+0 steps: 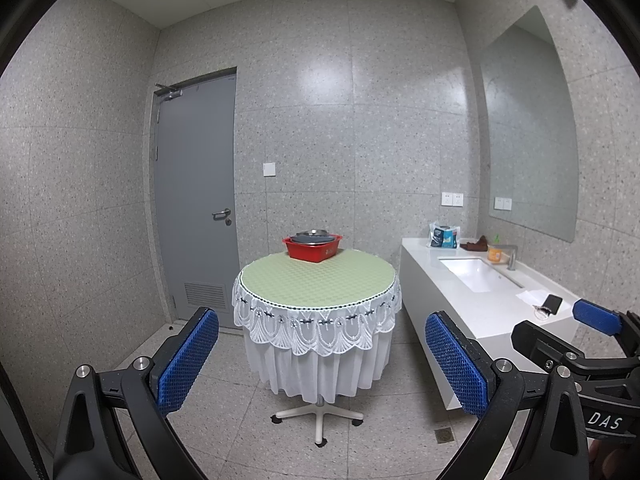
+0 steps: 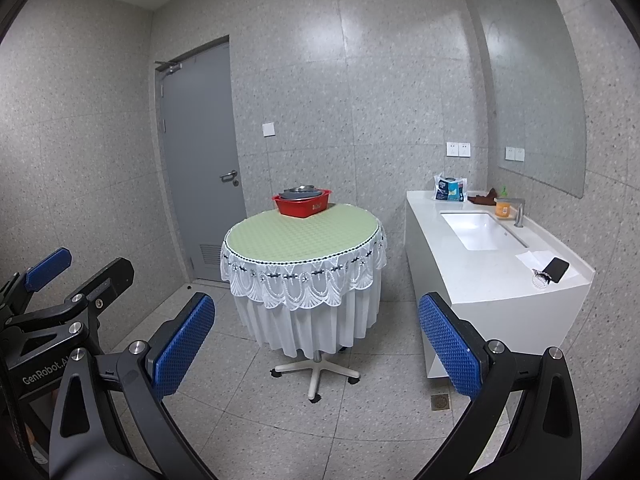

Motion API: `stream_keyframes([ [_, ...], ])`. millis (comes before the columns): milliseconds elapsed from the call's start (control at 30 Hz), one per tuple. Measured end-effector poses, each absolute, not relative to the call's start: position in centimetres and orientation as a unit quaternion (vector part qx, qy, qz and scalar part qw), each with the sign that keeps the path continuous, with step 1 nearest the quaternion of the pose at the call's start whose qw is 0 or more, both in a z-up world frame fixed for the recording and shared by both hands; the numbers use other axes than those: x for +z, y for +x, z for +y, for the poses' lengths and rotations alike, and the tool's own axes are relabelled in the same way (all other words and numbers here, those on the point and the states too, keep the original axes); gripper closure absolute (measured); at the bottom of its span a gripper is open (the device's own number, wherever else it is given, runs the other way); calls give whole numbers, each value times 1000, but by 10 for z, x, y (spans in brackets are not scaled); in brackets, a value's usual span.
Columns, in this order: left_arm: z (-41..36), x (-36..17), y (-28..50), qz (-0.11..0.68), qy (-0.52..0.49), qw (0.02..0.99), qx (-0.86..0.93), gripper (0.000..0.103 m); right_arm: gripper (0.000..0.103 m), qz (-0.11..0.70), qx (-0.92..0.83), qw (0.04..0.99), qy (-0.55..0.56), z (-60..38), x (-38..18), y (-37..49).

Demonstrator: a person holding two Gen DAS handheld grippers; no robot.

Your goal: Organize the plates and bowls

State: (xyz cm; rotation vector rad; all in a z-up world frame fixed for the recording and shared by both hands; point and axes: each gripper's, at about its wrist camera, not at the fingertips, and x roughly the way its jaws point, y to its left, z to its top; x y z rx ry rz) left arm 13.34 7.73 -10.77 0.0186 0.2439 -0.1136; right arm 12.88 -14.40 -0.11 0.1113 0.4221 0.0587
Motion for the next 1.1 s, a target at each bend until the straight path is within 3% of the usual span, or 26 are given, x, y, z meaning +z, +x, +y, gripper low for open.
stream_keyframes([
  [1100, 51, -108, 141, 124, 11, 992, -39, 1, 0, 217, 39, 974, 55, -140, -8, 149],
])
